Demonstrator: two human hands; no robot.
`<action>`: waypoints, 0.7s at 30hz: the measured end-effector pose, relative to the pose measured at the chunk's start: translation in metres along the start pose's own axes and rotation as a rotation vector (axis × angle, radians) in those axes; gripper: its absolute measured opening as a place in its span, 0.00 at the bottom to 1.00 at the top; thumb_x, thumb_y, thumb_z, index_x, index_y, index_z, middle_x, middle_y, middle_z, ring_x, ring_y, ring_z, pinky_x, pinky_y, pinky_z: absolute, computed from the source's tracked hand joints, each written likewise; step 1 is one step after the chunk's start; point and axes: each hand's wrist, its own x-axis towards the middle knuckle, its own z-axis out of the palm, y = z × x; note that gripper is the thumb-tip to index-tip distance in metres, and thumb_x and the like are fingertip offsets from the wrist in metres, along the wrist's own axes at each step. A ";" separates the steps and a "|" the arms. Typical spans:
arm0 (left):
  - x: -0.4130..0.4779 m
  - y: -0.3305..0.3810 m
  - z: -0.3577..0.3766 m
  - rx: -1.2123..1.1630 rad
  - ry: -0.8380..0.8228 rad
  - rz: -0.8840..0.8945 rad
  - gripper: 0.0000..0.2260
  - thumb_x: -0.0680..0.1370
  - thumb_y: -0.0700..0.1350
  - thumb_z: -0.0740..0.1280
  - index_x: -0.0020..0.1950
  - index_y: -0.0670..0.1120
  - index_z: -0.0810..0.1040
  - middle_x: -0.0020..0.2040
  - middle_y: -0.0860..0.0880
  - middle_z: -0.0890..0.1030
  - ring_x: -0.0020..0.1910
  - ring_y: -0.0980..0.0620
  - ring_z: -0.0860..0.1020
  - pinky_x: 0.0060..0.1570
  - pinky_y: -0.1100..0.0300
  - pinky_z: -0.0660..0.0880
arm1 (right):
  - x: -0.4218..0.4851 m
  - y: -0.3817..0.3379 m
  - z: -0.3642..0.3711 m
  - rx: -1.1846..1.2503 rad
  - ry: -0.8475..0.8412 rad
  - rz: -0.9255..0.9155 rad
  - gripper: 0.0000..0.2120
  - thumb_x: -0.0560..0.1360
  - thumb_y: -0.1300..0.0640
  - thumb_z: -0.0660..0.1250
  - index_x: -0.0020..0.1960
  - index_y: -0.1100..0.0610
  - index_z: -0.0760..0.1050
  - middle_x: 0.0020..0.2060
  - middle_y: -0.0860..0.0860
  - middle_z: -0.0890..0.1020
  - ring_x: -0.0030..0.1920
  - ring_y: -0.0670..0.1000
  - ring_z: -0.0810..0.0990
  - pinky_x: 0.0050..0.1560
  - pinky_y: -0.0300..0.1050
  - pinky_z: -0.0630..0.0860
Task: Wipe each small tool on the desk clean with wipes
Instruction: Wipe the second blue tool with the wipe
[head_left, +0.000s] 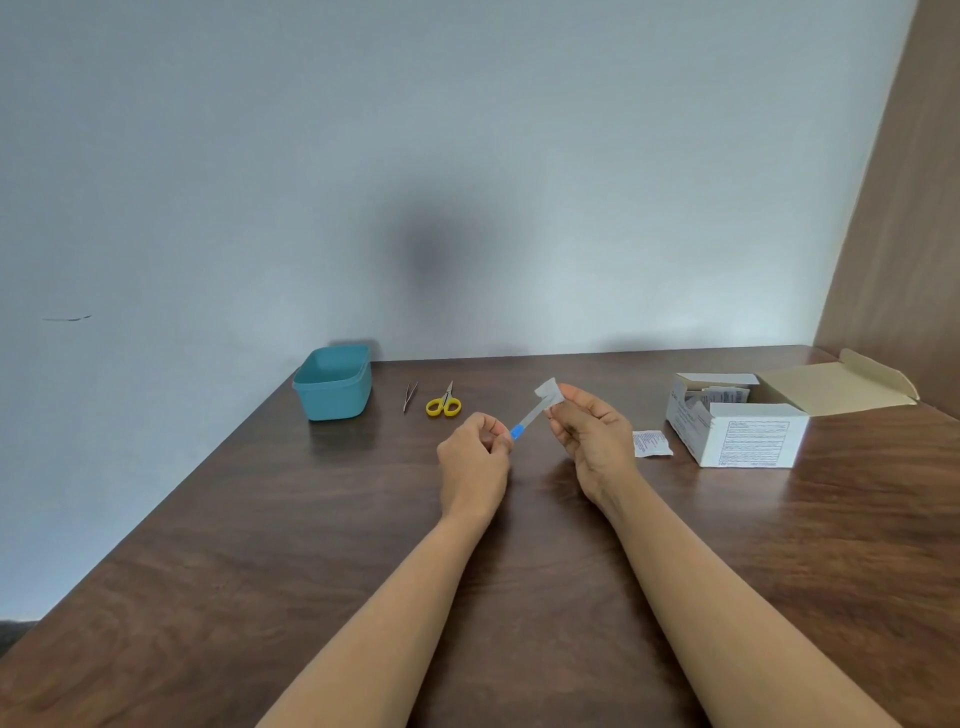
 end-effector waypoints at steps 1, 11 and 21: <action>0.000 -0.001 0.000 0.001 0.006 0.005 0.04 0.77 0.42 0.67 0.43 0.50 0.78 0.40 0.51 0.81 0.42 0.54 0.77 0.35 0.66 0.70 | 0.000 0.000 0.000 0.006 -0.006 -0.003 0.11 0.72 0.71 0.69 0.52 0.62 0.80 0.40 0.50 0.85 0.40 0.44 0.82 0.41 0.34 0.80; -0.002 0.001 -0.001 0.086 0.011 0.075 0.05 0.78 0.40 0.64 0.44 0.49 0.77 0.37 0.53 0.79 0.40 0.50 0.77 0.43 0.55 0.76 | 0.002 0.002 0.000 -0.014 -0.034 -0.050 0.08 0.69 0.67 0.73 0.42 0.57 0.79 0.37 0.49 0.85 0.37 0.43 0.79 0.38 0.34 0.72; -0.004 0.004 -0.001 0.059 -0.034 0.098 0.06 0.76 0.40 0.65 0.43 0.50 0.78 0.35 0.54 0.81 0.40 0.51 0.78 0.43 0.55 0.76 | 0.009 0.004 -0.004 -0.117 -0.053 -0.175 0.09 0.74 0.71 0.66 0.42 0.59 0.76 0.33 0.51 0.78 0.32 0.45 0.72 0.36 0.34 0.71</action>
